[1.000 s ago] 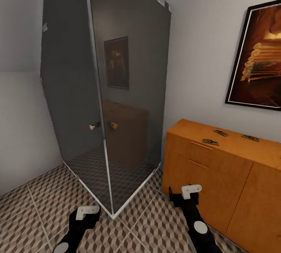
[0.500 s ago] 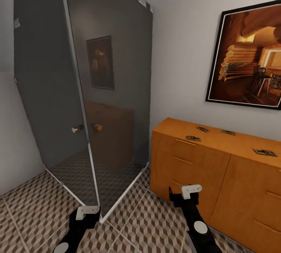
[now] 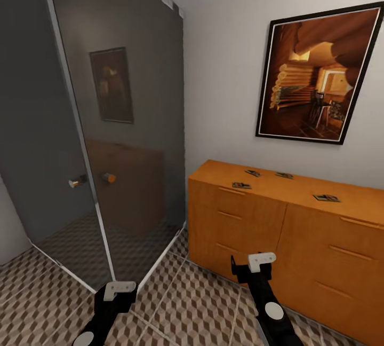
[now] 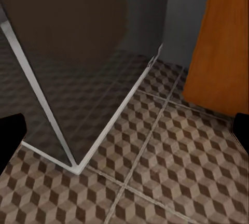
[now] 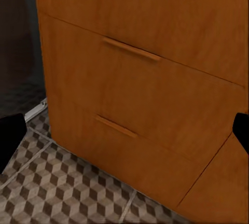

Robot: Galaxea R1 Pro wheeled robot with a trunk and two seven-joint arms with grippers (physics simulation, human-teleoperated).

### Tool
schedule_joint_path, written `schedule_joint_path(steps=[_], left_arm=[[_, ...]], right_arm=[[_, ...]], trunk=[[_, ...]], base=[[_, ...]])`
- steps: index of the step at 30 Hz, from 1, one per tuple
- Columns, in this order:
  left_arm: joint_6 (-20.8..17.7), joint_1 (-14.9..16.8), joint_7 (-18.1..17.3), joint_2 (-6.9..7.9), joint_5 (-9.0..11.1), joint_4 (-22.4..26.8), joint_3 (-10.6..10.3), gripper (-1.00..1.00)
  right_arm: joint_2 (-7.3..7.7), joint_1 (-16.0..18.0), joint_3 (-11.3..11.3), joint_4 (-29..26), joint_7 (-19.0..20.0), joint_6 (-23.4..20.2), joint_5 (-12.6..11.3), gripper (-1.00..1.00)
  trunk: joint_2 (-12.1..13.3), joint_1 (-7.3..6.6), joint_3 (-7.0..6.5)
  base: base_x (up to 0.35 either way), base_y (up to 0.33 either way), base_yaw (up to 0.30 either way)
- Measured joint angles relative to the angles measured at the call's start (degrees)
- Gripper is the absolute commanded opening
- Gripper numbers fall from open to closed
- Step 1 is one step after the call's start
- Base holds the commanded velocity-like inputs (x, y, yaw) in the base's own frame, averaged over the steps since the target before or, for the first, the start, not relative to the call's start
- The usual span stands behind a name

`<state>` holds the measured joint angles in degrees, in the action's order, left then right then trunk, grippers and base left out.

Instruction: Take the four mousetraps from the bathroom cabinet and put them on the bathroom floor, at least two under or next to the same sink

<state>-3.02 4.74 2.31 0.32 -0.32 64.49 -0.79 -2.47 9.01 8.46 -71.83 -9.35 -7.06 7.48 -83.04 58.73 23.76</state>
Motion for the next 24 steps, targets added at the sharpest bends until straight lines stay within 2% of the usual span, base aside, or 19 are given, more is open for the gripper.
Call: schedule_joint_path(steps=[24], left_arm=[[0.00,0.00,0.00,0.00,0.00,0.00,0.00,1.00]], right_arm=[[0.00,0.00,-0.05,0.00,0.00,0.00,0.00,1.00]], trunk=[[0.00,0.00,0.00]], base=[[0.000,0.000,-0.280]])
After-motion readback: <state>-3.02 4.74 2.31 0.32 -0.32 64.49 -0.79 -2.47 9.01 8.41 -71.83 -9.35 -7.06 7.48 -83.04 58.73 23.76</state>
